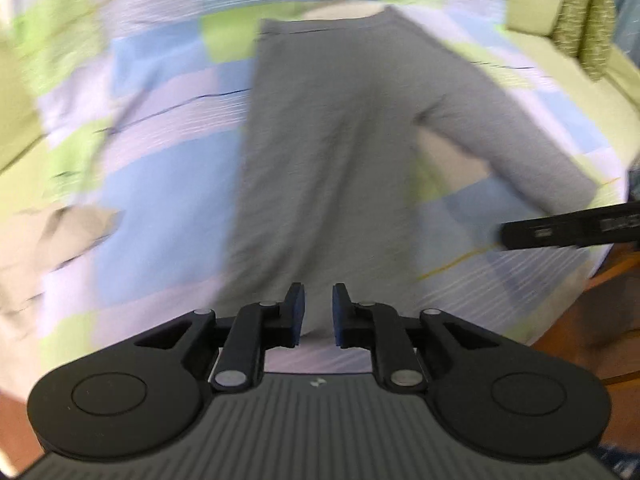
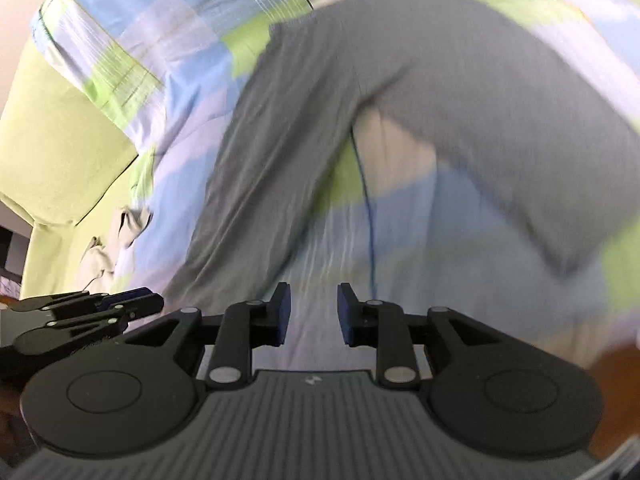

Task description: Fold clothes

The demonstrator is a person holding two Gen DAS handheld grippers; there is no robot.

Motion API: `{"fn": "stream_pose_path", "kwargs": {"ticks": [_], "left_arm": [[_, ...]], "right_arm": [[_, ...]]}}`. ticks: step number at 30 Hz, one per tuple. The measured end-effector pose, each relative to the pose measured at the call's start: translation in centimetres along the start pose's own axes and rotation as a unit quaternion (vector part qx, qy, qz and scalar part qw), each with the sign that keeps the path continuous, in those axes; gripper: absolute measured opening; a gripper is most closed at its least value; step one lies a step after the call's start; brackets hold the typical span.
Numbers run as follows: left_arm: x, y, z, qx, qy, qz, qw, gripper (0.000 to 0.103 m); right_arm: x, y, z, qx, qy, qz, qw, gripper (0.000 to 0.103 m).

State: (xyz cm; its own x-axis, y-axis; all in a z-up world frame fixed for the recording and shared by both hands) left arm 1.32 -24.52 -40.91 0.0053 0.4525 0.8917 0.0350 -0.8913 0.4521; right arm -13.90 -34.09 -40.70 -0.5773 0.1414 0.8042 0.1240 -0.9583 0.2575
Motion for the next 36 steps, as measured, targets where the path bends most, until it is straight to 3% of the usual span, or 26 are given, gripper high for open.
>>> {"fn": "stream_pose_path", "kwargs": {"ticks": [2, 5, 7, 11, 14, 17, 19, 22, 24, 27, 31, 33, 36], "left_arm": [[-1.0, 0.7, -2.2, -0.015, -0.015, 0.000, 0.9998, 0.016], [-2.7, 0.3, -4.2, -0.016, -0.021, 0.031, 0.9992, 0.018], [-3.5, -0.6, -5.3, -0.008, -0.022, 0.052, 0.9984, 0.012], [-2.3, -1.3, -9.0, 0.012, -0.072, 0.070, 0.9949, 0.013], [0.0, -1.3, -12.0, 0.030, -0.063, 0.088, 0.9936, 0.013], [5.1, 0.8, -13.1, 0.115, -0.013, 0.065, 0.9911, 0.029], [9.0, 2.8, -13.7, 0.162, 0.039, 0.041, 0.9851, 0.052], [12.7, 5.4, -14.6, 0.166, 0.074, 0.019, 0.9831, 0.059], [15.3, 7.3, -15.2, 0.166, 0.105, 0.008, 0.9806, 0.064], [18.5, 8.6, -15.6, 0.183, 0.124, -0.008, 0.9753, 0.065], [21.3, 9.4, -16.3, 0.190, 0.145, -0.023, 0.9708, 0.077], [22.3, 9.8, -16.4, 0.183, 0.161, -0.019, 0.9696, 0.077], [24.2, 10.1, -15.9, 0.181, 0.174, -0.015, 0.9680, 0.077]], "right_arm": [[-0.3, 0.5, 0.1, -0.007, 0.014, 0.007, 1.000, 0.023], [-0.1, 0.3, -0.6, -0.009, 0.021, 0.019, 1.000, 0.025], [0.3, -0.7, -1.4, -0.008, 0.018, 0.030, 0.999, 0.026], [3.3, -2.4, -5.1, -0.010, 0.000, 0.056, 0.998, 0.027], [6.4, -2.5, -7.2, 0.008, -0.029, 0.063, 0.998, 0.027], [10.3, -0.7, -7.1, 0.058, -0.043, 0.035, 0.997, 0.029], [13.3, 1.4, -6.0, 0.107, -0.051, 0.000, 0.993, 0.038], [18.1, 4.8, -3.1, 0.169, -0.045, -0.064, 0.983, 0.057], [20.4, 6.4, -1.8, 0.186, -0.037, -0.089, 0.978, 0.061], [23.5, 7.5, -0.6, 0.204, -0.042, -0.111, 0.972, 0.077], [26.8, 7.5, 0.0, 0.222, -0.036, -0.123, 0.966, 0.096], [28.1, 7.4, 0.3, 0.225, -0.035, -0.131, 0.965, 0.101], [29.3, 7.2, 1.2, 0.221, -0.049, -0.144, 0.963, 0.102]]}}
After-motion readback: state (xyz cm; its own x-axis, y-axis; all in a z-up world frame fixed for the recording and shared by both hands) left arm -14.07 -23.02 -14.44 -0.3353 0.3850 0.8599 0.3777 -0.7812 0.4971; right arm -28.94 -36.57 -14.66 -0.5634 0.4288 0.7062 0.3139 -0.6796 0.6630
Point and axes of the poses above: each gripper's, at about its wrist camera, not at the fingertips, and x roughly against the way its jaws point, z to its left, y to its top, the point moved 7 cm from there along -x, roughly the way its jaws point, and after that the axes turned 12 degrees about -x, right-handed, at the moved point
